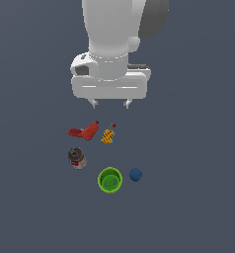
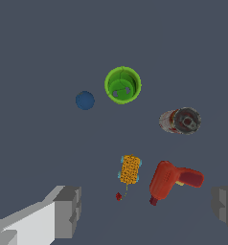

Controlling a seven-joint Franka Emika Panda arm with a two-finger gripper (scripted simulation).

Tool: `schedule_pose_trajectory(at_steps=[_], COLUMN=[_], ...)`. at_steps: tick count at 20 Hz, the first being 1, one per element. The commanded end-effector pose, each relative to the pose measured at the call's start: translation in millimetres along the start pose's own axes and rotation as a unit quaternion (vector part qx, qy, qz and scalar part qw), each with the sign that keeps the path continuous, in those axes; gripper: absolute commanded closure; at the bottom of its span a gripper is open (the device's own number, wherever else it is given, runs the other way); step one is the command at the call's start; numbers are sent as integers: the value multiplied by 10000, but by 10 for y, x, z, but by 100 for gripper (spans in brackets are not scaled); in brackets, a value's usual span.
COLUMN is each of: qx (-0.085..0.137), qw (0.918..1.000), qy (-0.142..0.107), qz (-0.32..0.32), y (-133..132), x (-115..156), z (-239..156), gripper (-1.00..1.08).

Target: Pick up a designated object from a clutter of objects.

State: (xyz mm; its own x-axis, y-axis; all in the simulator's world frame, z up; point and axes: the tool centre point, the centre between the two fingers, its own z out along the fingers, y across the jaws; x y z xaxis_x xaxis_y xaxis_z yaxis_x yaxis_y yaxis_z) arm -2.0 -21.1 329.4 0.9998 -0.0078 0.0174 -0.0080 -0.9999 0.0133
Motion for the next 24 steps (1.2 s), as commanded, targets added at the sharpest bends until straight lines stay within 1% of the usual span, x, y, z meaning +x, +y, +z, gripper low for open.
schedule_pose_trajectory(at_steps=[1,7,14,19,24], qx=[0,-15,4,68,200], qw=[10000,10000,10000,9998,9989], qy=[0,-1,-12,-41,-79], qz=[0,53,-3,-161,-420], y=[0,106,108,112,122], x=[0,4,46,165,355], z=[0,-53,-17,90,282], gripper=[-20,-20,-20,-20,-20])
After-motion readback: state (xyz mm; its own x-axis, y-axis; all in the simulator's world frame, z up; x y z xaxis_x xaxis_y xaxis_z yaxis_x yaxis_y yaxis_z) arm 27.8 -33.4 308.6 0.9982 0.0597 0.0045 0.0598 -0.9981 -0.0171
